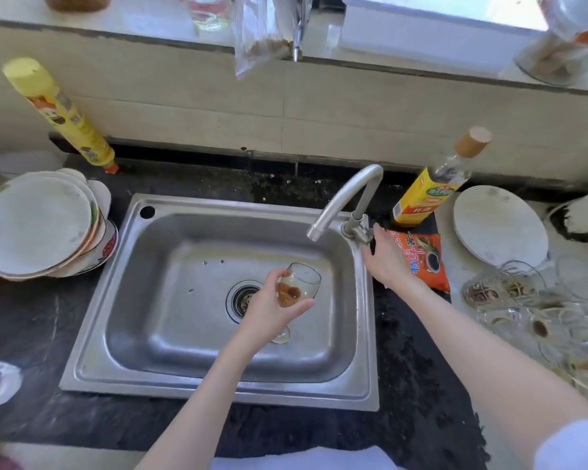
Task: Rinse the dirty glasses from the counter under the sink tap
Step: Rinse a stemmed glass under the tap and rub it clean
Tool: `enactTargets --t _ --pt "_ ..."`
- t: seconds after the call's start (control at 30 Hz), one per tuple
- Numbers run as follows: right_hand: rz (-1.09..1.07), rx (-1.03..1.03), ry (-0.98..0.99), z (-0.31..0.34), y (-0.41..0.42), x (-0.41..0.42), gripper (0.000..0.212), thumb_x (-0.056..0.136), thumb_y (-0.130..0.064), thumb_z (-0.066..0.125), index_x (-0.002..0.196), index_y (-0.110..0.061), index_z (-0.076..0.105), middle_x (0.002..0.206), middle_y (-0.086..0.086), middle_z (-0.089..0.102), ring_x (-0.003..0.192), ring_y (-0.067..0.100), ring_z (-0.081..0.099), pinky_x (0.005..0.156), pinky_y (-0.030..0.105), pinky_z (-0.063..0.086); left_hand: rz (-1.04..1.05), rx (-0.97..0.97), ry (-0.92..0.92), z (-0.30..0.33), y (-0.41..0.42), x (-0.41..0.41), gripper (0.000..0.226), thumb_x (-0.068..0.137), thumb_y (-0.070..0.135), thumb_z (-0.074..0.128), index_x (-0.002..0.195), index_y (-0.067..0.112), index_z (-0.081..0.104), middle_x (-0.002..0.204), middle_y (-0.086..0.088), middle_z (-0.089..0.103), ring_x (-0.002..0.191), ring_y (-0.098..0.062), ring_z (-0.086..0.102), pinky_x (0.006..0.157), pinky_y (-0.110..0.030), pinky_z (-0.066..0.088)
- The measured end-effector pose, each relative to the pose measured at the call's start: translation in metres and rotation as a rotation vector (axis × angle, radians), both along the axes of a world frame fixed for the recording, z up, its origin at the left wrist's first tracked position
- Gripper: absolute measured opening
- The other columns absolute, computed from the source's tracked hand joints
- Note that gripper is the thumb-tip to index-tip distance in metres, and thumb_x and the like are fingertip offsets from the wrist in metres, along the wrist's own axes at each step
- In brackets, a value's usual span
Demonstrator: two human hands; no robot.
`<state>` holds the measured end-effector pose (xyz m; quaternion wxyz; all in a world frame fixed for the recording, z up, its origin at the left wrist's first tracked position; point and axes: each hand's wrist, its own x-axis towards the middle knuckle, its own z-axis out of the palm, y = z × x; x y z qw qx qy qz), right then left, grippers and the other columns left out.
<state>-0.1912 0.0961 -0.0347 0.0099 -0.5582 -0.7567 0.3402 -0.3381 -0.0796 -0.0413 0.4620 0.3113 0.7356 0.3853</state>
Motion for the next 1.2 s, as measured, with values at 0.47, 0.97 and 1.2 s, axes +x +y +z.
enactTargets --t 0.47,0.97,1.2 --pt "0.274 0.229 -0.098 -0.033 -0.014 0.006 0.050 0.095 -0.016 0.043 0.143 -0.006 0.032 0.151 0.012 0.030 0.143 0.028 0.019 0.114 0.039 0.018 0.064 -0.041 -0.043 -0.008 0.007 0.001 0.060 0.073 0.022 0.078 0.122 0.023 0.043 0.095 0.005 0.065 0.080 -0.008 0.063 0.083 -0.034 0.050" --pt "0.434 0.222 -0.492 -0.049 -0.022 -0.008 0.062 0.098 -0.025 0.036 0.149 -0.001 0.009 0.158 0.013 0.006 0.146 0.025 -0.004 0.119 0.039 0.001 0.061 -0.116 0.010 -0.011 -0.001 0.001 0.065 0.070 0.034 0.079 0.123 0.027 0.042 0.117 0.003 0.059 0.106 -0.012 0.058 0.097 -0.037 0.046" --pt "0.447 0.200 -0.514 -0.047 -0.021 -0.010 0.063 0.098 -0.030 0.035 0.149 -0.002 0.009 0.158 0.013 0.006 0.146 0.025 -0.004 0.119 0.041 0.002 0.050 -0.171 0.015 -0.011 -0.004 0.003 0.065 0.072 0.036 0.077 0.125 0.028 0.041 0.116 0.005 0.058 0.105 -0.012 0.057 0.094 -0.030 0.045"
